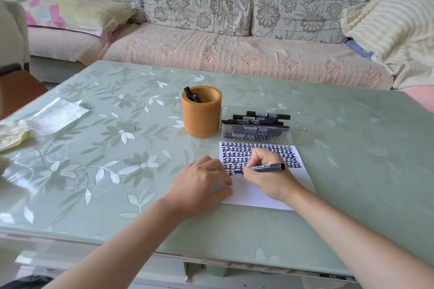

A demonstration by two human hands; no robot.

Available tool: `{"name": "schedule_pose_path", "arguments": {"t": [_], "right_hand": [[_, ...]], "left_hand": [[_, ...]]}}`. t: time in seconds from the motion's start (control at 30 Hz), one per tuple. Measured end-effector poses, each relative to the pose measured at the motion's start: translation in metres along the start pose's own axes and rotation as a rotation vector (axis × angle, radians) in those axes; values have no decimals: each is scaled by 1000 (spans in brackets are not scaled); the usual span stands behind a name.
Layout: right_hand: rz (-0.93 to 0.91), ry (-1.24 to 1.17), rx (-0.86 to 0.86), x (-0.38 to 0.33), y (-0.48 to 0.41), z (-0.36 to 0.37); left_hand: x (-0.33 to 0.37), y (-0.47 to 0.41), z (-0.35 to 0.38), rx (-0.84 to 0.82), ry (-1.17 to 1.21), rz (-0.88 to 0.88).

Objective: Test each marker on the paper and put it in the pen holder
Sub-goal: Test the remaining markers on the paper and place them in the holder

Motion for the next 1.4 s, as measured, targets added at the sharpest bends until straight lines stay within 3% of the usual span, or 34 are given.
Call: {"name": "schedule_pose_path", "arguments": {"t": [0.67, 0.87, 1.0, 1.13, 1.27, 1.4], "right_hand": [[-15, 3, -41, -5, 1, 4], [73, -199, 14, 4, -2, -7], [26, -224, 25, -8, -1, -11], [-16, -172, 17, -22, -7, -18], [-43, -190, -89, -31, -9, -18], [49, -238, -181, -31, -9, -12]], "left_hand": [[-1, 0, -1, 4, 10, 4], [-2, -3, 1, -28, 6, -7], [-3, -5, 1, -43, 35, -20], [-4, -10, -14, 39, 68, -25], [-22, -15, -34, 150, -34, -126], [-44, -14, -26, 38, -128, -263]]}}
Point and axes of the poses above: each hand's wrist, its own y-axis away from the middle knuckle, its own z-axis out of the palm, x = y × z, the point moved 10 cm from there along -y, towards the middle knuckle, and after that the axes turned 5 degrees about y, right-handed, at the moved point
